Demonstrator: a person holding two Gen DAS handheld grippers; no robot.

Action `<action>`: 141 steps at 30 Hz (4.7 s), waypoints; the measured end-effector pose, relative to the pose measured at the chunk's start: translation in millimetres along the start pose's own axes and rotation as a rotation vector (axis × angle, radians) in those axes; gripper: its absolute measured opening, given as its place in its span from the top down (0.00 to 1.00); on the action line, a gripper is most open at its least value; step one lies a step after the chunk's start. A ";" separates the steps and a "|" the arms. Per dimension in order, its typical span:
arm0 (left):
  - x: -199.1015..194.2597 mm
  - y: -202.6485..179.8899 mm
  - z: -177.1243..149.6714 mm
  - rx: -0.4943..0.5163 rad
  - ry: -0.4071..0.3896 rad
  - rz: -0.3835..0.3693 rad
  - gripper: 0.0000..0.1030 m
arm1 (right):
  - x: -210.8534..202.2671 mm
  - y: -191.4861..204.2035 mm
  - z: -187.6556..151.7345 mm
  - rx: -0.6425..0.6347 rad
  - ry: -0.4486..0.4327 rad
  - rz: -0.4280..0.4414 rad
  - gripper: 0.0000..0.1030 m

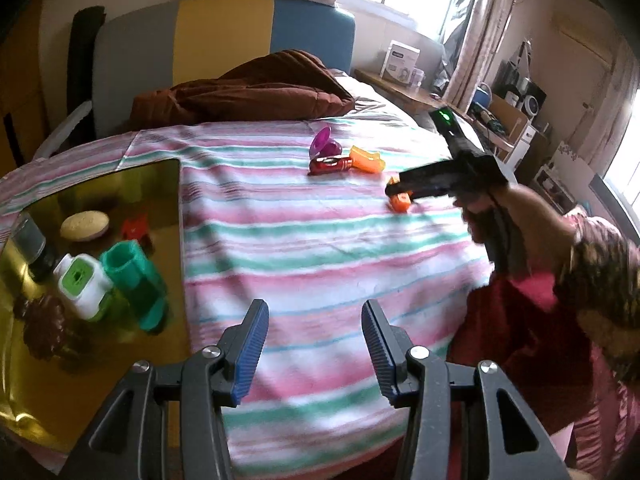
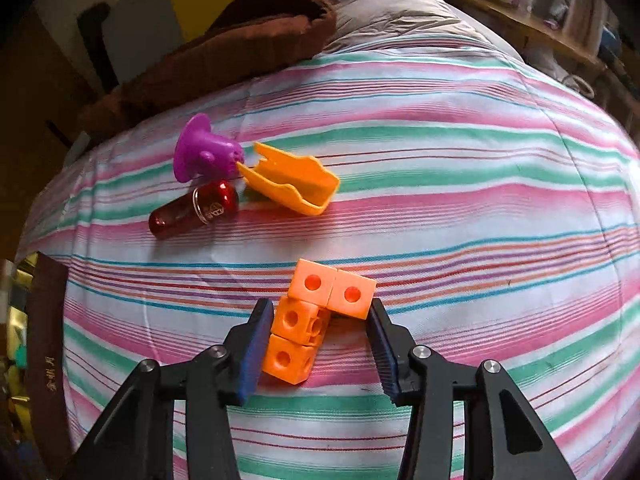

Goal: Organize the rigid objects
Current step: 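Lift the orange blocks with the right tool while the left tool grasps the red cylinder, then carry the red cylinder into the gold tray with the left tool and release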

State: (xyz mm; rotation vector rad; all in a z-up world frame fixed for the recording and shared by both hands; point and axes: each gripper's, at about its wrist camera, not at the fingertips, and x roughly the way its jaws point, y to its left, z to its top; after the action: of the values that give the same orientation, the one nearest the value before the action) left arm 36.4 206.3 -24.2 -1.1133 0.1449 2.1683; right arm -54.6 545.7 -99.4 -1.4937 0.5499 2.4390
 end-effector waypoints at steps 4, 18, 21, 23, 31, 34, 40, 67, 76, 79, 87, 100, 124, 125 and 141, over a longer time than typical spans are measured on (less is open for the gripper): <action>19.8 -11.4 30.9 -0.010 0.007 -0.002 0.53 | 0.8 -0.1 0.2 -0.004 -0.012 0.001 0.53; 120.0 -40.0 116.4 0.029 0.082 0.055 0.53 | -5.3 -2.4 -3.6 -0.010 0.030 -0.001 0.53; 145.6 -44.7 131.5 0.093 0.089 0.110 0.52 | -3.7 -2.6 -2.1 -0.004 0.031 0.000 0.53; 161.2 -44.9 138.9 0.130 0.106 0.149 0.52 | -3.6 -3.5 -2.2 0.001 0.033 0.000 0.53; 205.5 -43.4 157.3 0.231 0.125 0.188 0.52 | -9.6 -7.7 -4.5 0.013 0.041 0.004 0.53; 217.5 -46.0 159.1 0.279 0.130 0.190 0.52 | -9.4 -9.7 -3.9 0.024 0.044 0.012 0.53; 237.2 -43.3 159.6 0.259 0.151 0.130 0.52 | -7.5 -12.0 -1.9 0.046 0.048 0.028 0.53; 238.8 -60.4 130.7 0.290 0.043 0.144 0.75 | -5.6 -13.5 1.6 0.062 0.046 0.038 0.53; 211.0 -45.7 104.4 0.210 0.052 0.101 0.75 | -5.6 -11.5 3.5 0.046 0.033 0.053 0.53; 199.9 -39.9 95.1 0.174 0.055 0.089 0.75 | -5.3 -8.6 3.9 0.035 0.030 0.054 0.53; 161.1 -32.4 60.5 0.110 0.035 0.068 0.76 | -5.3 -9.2 1.6 0.035 0.019 0.060 0.53; 73.5 -28.2 14.6 0.099 -0.056 0.014 0.76 | -6.1 -5.6 -2.3 0.023 0.013 0.101 0.54; -74.6 142.6 -28.2 -0.241 -0.224 0.253 0.75 | -14.8 2.7 -12.1 -0.025 -0.008 0.104 0.54; -77.6 152.7 -28.8 -0.261 -0.227 0.266 0.75 | -15.3 2.8 -11.8 -0.029 -0.012 0.101 0.54; -46.6 262.1 -43.2 -0.443 -0.023 0.411 0.75 | -12.8 1.3 -6.0 -0.042 -0.033 0.081 0.54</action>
State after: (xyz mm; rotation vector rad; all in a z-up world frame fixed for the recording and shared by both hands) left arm -78.3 -33.7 -68.7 -1.3965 -0.1393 2.6627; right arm -44.5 541.9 -90.2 -1.4713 0.5672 2.5467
